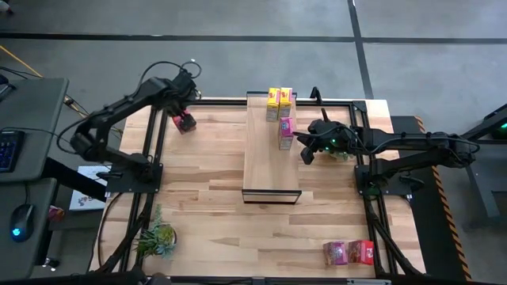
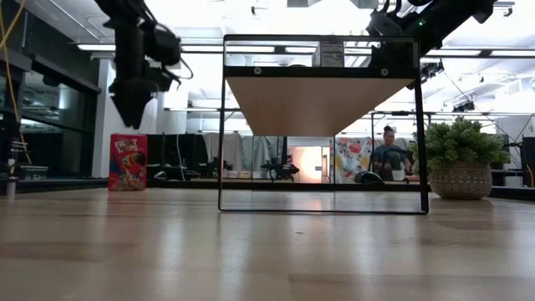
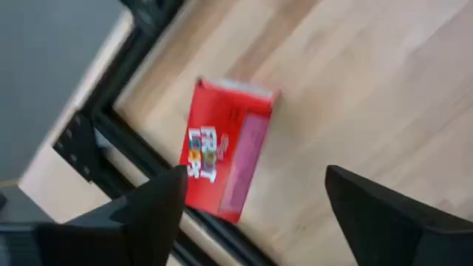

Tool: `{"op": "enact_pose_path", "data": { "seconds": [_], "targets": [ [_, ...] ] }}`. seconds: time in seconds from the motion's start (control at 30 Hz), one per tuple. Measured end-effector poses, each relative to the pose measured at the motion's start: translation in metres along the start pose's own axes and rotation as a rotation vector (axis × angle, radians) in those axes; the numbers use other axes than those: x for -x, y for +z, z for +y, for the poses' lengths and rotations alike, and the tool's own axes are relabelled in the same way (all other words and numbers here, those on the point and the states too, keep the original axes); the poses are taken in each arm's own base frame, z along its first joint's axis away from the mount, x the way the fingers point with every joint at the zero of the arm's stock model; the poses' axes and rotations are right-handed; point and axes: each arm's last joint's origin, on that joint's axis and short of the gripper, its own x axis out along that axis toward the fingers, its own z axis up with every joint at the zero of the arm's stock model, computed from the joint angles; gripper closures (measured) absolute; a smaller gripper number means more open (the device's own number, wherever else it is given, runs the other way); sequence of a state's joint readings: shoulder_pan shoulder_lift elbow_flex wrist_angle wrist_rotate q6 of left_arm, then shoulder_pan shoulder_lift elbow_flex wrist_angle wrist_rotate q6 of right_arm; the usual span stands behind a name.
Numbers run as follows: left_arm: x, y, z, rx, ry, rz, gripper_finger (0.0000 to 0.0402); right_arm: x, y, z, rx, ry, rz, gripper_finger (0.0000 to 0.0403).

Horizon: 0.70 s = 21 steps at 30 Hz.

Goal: Stack cereal on shelf
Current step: Put the top red cereal box on the shelf

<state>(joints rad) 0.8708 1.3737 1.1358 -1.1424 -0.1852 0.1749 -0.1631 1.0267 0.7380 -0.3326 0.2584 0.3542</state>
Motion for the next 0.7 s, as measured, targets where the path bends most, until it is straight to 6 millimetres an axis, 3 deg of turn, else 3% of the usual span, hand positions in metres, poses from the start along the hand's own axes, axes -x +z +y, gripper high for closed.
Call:
{"op": "enact_pose_path", "data": {
  "seconds": [0.33, 0.7],
  "targets": [
    [-0.009, 0.007, 0.001, -0.04, 0.049, 0.02, 0.0075, 0.0, 0.0, 0.0, -0.003, 0.0, 0.0, 0.0403],
    [-0.025, 0.012, 0.019, -0.044, -0.004, 0.027, 0.0076, 0.0, 0.0, 0.0, -0.003, 0.0, 0.0, 0.0403]
  ]
}}
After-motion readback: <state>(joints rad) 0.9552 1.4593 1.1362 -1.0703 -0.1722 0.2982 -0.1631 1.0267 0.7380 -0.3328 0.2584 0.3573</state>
